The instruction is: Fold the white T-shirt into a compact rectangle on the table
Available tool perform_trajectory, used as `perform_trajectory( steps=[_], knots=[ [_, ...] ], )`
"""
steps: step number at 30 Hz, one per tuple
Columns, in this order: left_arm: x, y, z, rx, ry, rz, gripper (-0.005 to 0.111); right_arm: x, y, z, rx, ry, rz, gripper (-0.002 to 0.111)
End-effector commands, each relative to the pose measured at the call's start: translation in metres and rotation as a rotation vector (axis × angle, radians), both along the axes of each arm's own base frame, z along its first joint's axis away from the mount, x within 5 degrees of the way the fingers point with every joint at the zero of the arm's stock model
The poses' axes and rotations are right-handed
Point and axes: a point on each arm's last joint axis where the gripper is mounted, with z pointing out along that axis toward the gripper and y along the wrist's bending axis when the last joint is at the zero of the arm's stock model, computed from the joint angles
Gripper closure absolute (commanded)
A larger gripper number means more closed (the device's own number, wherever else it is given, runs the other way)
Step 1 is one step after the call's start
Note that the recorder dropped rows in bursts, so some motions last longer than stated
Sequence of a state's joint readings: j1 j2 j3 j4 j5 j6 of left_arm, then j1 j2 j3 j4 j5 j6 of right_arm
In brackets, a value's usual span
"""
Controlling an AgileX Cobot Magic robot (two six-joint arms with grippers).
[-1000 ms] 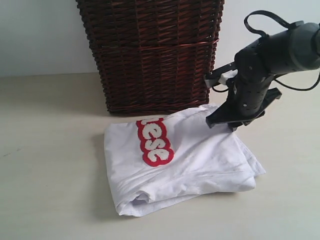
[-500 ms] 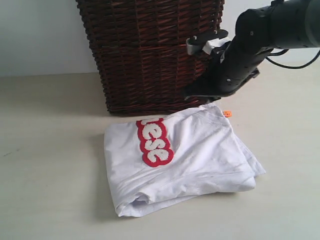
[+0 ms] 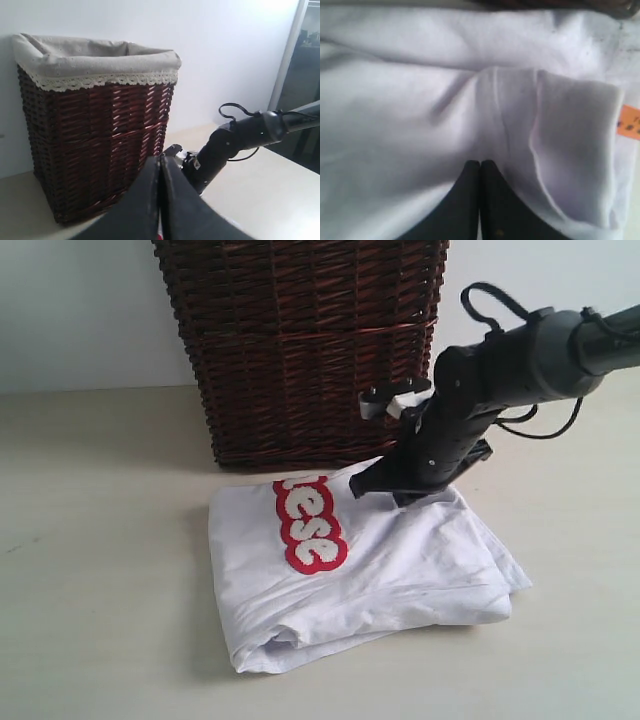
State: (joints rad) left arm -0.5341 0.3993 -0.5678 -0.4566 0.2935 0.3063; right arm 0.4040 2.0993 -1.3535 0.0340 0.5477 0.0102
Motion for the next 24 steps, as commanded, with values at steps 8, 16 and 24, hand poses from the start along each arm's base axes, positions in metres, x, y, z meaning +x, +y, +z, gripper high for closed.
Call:
perform_trajectory(
  steps=[8,16,24],
  knots=[
    [-0.020,0.022,-0.002,-0.088,-0.235,0.099,0.107,-0.081,-0.021,0.148,0.305,-0.469,-0.049,0.108],
    [-0.020,0.021,-0.005,-0.028,-0.242,0.098,0.107,-0.168,-0.036,0.230,0.513,-0.814,0.038,0.108],
    [-0.020,0.019,-0.012,0.038,-0.204,0.077,0.107,-0.258,-0.088,0.233,0.654,-1.051,0.037,0.108]
  ],
)
